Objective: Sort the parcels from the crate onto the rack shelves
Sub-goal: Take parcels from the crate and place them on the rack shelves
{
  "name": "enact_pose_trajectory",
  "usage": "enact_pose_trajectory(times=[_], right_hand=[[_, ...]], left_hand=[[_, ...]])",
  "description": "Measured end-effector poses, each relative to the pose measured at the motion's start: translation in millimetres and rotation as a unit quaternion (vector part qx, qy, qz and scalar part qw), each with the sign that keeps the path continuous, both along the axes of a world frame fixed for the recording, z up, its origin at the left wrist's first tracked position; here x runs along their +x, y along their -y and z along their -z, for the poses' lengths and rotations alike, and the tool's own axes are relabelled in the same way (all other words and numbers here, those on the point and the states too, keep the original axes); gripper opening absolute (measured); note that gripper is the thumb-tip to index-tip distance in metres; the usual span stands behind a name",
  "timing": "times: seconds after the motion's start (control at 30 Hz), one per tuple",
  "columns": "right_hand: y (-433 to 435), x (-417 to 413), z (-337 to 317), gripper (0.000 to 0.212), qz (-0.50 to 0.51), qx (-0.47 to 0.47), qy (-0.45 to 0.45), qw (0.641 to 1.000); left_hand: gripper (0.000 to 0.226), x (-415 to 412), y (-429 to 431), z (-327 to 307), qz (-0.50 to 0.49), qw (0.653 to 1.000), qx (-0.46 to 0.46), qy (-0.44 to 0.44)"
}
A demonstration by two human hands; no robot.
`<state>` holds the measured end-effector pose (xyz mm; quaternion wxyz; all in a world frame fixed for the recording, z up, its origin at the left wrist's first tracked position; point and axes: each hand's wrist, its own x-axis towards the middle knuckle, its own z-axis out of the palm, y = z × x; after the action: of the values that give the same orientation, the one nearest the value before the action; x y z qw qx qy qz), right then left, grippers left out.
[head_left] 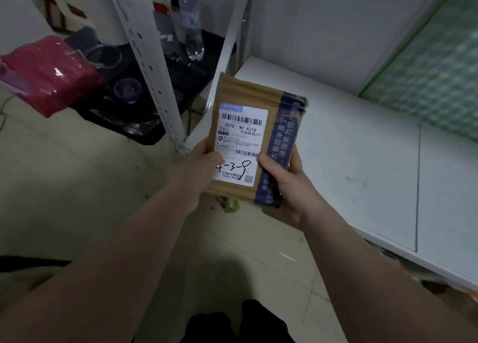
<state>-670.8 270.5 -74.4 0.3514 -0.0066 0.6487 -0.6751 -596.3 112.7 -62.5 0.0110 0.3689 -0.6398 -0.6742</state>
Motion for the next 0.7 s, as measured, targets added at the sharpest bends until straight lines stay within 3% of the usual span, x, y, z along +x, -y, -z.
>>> enact_pose_trajectory(times=[0.3, 0.53, 0.63, 0.7], right_hand=[[43.9, -61.3, 118.9, 0.106, -0.085, 0.068, -0.265, 0.958], [61.9, -71.9, 194.5, 0.096, -0.105, 0.143, -0.414, 0.893], [71.1, -76.8, 216.4, 0.089, -0.081, 0.197, -0.475, 0.854], [72.2, -79.0, 221.7, 0.083, -0.081, 0.206, -0.484, 0.847]], left_hand=[[0.048, -54.0, 31.7, 103.2, -0.111, 0.982, -0.114, -0.102], [0.042, -63.7, 44.0, 185.2, -0.192, 0.940, -0.200, -0.199], [0.066, -66.4, 41.3, 213.2, -0.215, 0.923, -0.244, -0.208], [0.076, -67.0, 32.2, 226.5, -0.236, 0.913, -0.270, -0.193]])
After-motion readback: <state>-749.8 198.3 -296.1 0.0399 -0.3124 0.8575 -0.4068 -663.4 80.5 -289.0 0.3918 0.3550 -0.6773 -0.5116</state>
